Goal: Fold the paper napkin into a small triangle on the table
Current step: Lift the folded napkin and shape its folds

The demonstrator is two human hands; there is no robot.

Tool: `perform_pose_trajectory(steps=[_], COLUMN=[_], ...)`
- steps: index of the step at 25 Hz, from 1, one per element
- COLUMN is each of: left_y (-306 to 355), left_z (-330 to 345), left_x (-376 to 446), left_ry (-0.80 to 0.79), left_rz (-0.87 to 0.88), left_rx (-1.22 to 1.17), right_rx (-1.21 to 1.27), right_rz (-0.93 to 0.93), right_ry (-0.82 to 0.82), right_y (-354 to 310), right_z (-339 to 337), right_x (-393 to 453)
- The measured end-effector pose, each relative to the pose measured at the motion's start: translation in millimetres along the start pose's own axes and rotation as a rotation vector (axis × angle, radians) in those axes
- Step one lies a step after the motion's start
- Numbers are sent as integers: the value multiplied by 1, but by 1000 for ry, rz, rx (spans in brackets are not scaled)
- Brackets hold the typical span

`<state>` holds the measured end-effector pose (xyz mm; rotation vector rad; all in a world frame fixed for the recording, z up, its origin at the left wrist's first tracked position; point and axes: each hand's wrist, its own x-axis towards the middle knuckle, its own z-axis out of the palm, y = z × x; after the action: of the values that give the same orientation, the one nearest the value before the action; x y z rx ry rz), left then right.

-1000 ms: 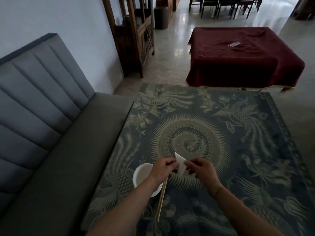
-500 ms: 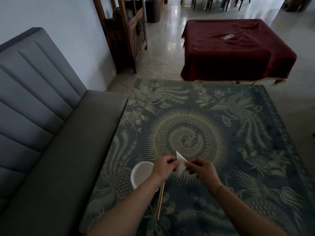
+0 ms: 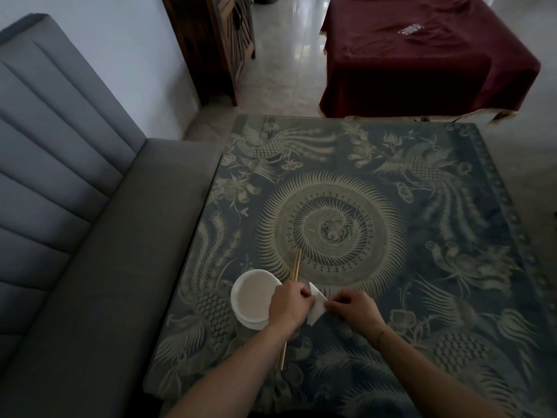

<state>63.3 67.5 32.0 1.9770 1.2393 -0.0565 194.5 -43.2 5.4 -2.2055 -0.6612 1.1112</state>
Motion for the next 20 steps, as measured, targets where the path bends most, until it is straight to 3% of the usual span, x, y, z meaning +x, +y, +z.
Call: perform_pose_trajectory(steps=[7,20], left_y=[-12,-22], left_z=[23,30], left_x=[-16,-21], left_ry=[90,113], left_rz=[-37,12], left_rx=[62,98], right_rx=[-107,-205], right_rz=[73,12], right_ry=[-65,-35], right_y=[14,11], right_z=[18,27], right_x=[-1,5])
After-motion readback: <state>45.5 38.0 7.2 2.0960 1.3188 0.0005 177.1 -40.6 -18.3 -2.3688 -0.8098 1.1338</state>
